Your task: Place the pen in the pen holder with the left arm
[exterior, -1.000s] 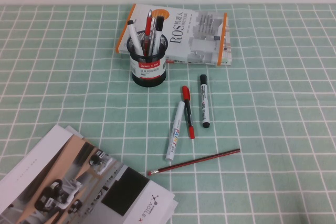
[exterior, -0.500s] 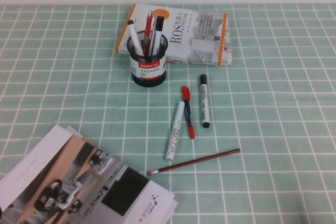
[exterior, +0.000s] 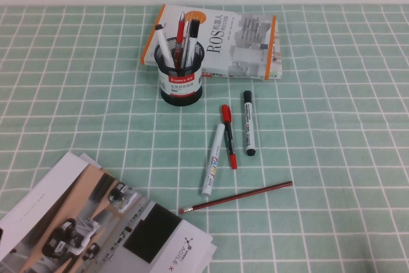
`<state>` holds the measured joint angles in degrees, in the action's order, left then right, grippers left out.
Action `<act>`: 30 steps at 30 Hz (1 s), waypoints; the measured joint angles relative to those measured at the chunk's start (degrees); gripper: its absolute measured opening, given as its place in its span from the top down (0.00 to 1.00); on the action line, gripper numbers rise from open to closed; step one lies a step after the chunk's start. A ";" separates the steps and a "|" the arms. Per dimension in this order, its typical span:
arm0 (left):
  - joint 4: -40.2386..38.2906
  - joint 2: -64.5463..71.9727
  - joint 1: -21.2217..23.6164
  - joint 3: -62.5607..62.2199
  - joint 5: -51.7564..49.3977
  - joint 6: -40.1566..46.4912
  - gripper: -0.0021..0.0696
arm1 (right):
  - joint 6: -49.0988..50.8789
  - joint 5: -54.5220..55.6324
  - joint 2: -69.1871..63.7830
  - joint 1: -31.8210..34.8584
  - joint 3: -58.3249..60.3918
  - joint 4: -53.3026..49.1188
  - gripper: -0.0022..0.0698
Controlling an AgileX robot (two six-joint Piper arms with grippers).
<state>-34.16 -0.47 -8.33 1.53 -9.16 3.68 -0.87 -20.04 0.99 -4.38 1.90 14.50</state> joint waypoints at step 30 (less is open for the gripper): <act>10.84 77.98 -13.65 -61.54 -38.74 7.94 0.97 | 0.00 0.00 0.00 0.00 0.00 0.00 1.00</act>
<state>-23.32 77.51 -21.98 -60.01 -47.89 11.62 -0.87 -20.04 0.99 -4.38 1.90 14.50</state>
